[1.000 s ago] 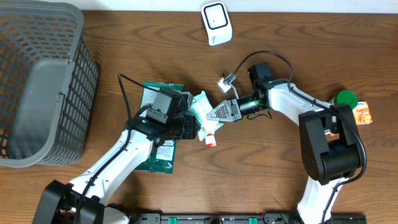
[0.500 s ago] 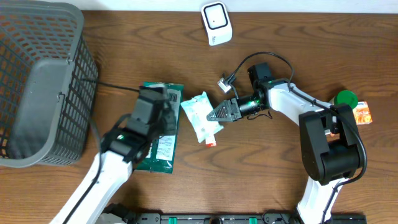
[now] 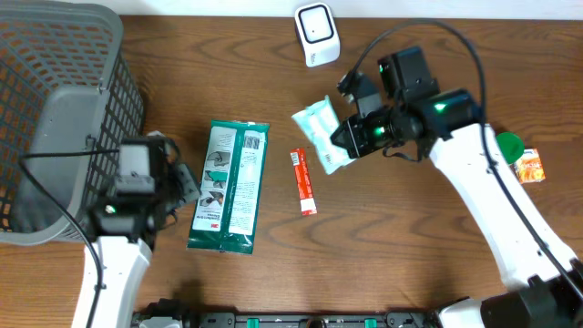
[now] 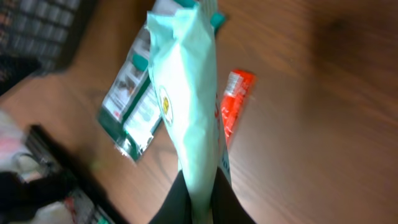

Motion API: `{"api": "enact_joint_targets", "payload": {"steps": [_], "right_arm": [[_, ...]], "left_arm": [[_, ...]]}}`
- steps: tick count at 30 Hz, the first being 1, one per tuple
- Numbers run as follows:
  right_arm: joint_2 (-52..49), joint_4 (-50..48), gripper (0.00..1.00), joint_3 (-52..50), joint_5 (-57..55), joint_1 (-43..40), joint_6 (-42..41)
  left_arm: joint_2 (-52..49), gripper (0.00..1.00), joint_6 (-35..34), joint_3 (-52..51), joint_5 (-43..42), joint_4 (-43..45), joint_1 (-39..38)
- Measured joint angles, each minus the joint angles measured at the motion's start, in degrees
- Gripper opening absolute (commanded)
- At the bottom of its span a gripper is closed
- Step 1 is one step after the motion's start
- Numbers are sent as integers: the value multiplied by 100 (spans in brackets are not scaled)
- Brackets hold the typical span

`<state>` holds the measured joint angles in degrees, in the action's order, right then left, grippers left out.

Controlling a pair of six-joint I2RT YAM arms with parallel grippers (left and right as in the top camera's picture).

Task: Scan the item barcode
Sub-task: 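Lift the wipes packet with the right gripper up to the white scanner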

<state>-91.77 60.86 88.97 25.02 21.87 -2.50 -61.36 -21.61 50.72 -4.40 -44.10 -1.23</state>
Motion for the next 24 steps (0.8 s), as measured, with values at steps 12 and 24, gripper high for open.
{"api": "enact_joint_targets", "payload": {"steps": [12, 24], "right_arm": [[-31, 702, 1, 1480, -2789, 1150, 431], [-540, -675, 1, 1478, -4028, 1823, 2446]], "left_arm": [[-835, 83, 210, 787, -396, -240, 258], [-1193, 84, 212, 787, -428, -280, 258]]}}
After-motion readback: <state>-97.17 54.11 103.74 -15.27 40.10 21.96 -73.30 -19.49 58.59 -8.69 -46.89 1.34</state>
